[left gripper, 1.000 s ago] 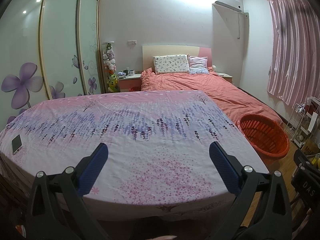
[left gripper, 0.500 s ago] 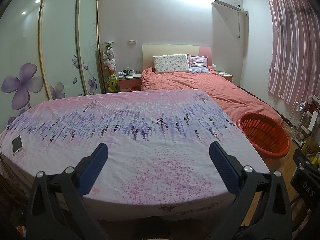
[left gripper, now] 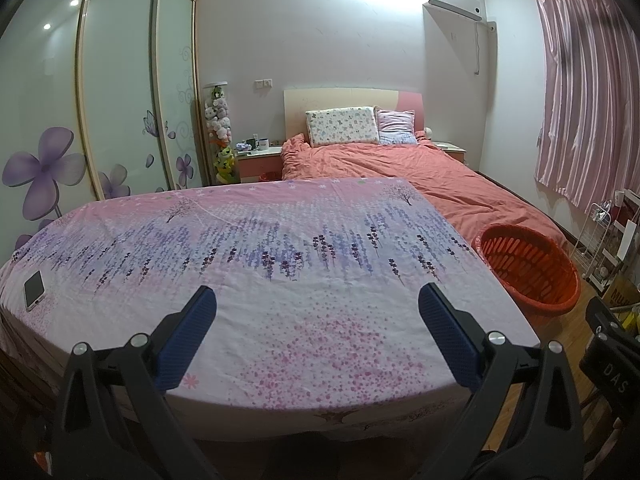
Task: Collect trash
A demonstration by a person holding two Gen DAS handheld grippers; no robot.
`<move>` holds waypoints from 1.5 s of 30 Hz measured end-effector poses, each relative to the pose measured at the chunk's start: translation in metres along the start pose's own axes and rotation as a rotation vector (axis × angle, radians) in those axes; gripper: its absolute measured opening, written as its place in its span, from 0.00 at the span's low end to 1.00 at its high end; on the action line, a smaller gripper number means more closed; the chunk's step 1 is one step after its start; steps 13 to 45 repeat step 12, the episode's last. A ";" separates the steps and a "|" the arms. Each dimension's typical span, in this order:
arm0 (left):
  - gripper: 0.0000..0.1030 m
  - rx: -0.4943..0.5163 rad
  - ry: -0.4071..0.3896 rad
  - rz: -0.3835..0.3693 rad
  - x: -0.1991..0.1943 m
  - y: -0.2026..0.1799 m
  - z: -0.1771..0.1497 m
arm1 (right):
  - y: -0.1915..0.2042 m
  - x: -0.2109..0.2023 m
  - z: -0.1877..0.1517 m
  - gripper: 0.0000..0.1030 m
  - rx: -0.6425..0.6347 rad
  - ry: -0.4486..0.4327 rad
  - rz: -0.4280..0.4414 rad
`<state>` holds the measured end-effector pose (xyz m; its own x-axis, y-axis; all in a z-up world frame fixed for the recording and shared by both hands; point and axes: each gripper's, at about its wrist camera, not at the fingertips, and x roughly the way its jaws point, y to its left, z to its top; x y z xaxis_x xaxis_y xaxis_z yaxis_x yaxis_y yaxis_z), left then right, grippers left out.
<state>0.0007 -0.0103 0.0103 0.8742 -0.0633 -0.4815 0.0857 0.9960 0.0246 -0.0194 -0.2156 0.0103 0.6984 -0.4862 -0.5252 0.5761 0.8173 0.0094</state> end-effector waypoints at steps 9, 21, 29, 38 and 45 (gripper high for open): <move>0.96 0.000 0.003 0.000 0.002 0.003 -0.001 | 0.000 0.000 0.000 0.98 0.000 0.000 -0.001; 0.96 0.001 0.003 -0.001 0.002 0.005 -0.002 | 0.000 0.000 0.001 0.98 -0.001 0.000 0.000; 0.96 0.001 0.003 -0.001 0.002 0.005 -0.002 | 0.000 0.000 0.001 0.98 -0.001 0.000 0.000; 0.96 0.001 0.003 -0.001 0.002 0.005 -0.002 | 0.000 0.000 0.001 0.98 -0.001 0.000 0.000; 0.96 0.001 0.003 -0.001 0.002 0.005 -0.002 | 0.000 0.000 0.001 0.98 -0.001 0.000 0.000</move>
